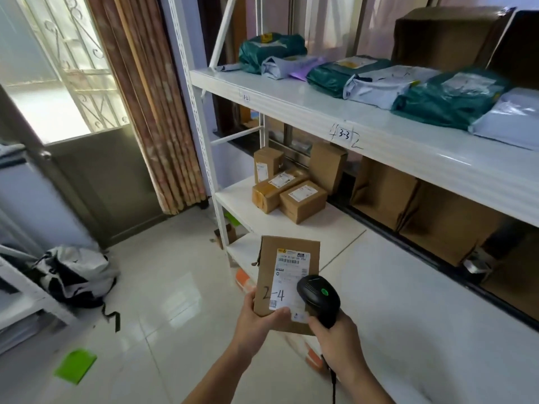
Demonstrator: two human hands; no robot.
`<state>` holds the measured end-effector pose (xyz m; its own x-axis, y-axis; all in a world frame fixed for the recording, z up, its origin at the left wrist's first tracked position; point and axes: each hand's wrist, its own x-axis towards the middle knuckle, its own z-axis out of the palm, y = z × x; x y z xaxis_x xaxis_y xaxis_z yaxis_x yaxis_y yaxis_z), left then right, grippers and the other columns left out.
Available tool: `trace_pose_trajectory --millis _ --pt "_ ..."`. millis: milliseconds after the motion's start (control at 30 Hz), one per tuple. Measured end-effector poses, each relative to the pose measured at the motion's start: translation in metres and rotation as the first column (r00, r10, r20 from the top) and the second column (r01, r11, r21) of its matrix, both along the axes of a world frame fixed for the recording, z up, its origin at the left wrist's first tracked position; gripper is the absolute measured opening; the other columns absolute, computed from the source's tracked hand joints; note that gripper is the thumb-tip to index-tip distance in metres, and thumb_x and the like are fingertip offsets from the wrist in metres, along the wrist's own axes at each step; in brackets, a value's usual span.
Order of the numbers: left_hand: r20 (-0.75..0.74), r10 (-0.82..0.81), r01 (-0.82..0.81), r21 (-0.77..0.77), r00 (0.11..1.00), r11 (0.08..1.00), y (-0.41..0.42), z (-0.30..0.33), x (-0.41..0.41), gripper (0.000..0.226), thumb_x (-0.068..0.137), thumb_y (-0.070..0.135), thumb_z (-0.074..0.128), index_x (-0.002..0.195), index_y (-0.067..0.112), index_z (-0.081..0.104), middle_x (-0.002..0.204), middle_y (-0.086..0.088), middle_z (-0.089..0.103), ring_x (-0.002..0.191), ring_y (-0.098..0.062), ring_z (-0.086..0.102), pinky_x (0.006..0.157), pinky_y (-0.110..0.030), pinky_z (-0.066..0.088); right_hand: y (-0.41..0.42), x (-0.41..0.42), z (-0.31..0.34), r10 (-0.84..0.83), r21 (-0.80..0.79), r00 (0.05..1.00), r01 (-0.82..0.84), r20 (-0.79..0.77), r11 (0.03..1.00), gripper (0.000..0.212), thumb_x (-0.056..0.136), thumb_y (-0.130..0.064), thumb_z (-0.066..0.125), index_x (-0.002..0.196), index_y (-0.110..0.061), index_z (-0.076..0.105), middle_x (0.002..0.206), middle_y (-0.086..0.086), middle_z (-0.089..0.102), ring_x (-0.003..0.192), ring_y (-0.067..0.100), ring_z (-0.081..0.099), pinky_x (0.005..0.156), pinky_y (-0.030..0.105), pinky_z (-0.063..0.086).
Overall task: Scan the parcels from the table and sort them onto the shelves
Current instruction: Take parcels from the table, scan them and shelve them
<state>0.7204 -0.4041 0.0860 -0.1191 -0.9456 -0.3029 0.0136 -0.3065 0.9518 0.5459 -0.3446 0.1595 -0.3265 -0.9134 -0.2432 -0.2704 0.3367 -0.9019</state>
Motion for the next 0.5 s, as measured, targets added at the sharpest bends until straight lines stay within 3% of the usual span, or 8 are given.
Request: trace_pose_trajectory --millis 100,167,267,333,433,500 --pt "0.035 -0.035 0.035 0.011 0.999 0.999 -0.042 -0.006 0.004 0.094 0.05 0.044 0.099 0.131 0.019 0.057 0.119 -0.002 0.077 0.104 -0.016 0.076 0.081 -0.026 0.062 -0.038 0.005 -0.004 -0.03 0.026 1.0 0.03 0.003 0.999 0.02 0.086 -0.009 0.075 0.102 -0.013 0.063 0.073 -0.008 0.06 0.068 0.001 0.055 0.043 0.004 0.04" --pt "0.067 -0.061 0.06 0.022 0.996 0.998 -0.071 -0.014 0.007 0.096 0.052 0.051 0.1 0.133 0.02 0.06 0.133 -0.008 0.064 0.112 -0.023 0.072 0.09 -0.034 0.064 -0.063 0.01 -0.007 -0.055 0.034 0.998 0.056 -0.025 0.998 0.019 0.086 -0.012 0.076 0.102 -0.014 0.064 0.073 -0.011 0.06 0.069 -0.001 0.055 0.044 0.004 0.04" --pt "0.162 -0.073 0.071 0.02 0.984 0.997 -0.118 -0.032 0.013 0.09 0.053 0.063 0.1 0.133 0.037 0.066 0.136 -0.005 0.048 0.125 -0.023 0.061 0.102 -0.04 0.059 -0.1 0.018 -0.013 -0.083 0.078 0.995 0.087 -0.053 0.993 0.018 0.087 -0.015 0.075 0.103 -0.015 0.066 0.069 -0.012 0.059 0.065 0.0 0.055 0.046 0.006 0.037" --pt "0.185 -0.118 0.116 0.022 0.976 0.993 -0.15 -0.042 0.016 0.083 0.054 0.063 0.1 0.129 0.047 0.068 0.136 -0.006 0.054 0.126 -0.026 0.062 0.102 -0.041 0.06 -0.126 0.024 -0.017 -0.119 0.098 0.99 0.126 -0.072 0.987 0.016 0.086 -0.015 0.075 0.098 -0.016 0.066 0.066 -0.012 0.059 0.062 0.003 0.055 0.049 0.009 0.037" --pt "0.182 -0.17 0.165 0.043 0.969 0.985 -0.195 -0.054 0.021 0.093 0.05 0.065 0.1 0.132 0.037 0.067 0.133 0.0 0.047 0.12 -0.019 0.062 0.102 -0.038 0.059 -0.162 0.036 -0.024 -0.19 0.124 0.977 0.202 -0.101 0.972 0.013 0.086 -0.015 0.073 0.096 -0.015 0.065 0.064 -0.007 0.06 0.058 0.011 0.056 0.05 0.018 0.038" --pt "0.157 -0.212 0.201 0.078 0.965 0.976 -0.224 -0.064 0.023 0.087 0.051 0.059 0.103 0.128 0.035 0.069 0.137 -0.007 0.055 0.117 -0.023 0.068 0.096 -0.041 0.062 -0.184 0.042 -0.029 -0.229 0.143 0.969 0.241 -0.096 0.96 0.01 0.087 -0.015 0.072 0.094 -0.016 0.065 0.063 -0.005 0.059 0.058 0.013 0.056 0.051 0.02 0.039"
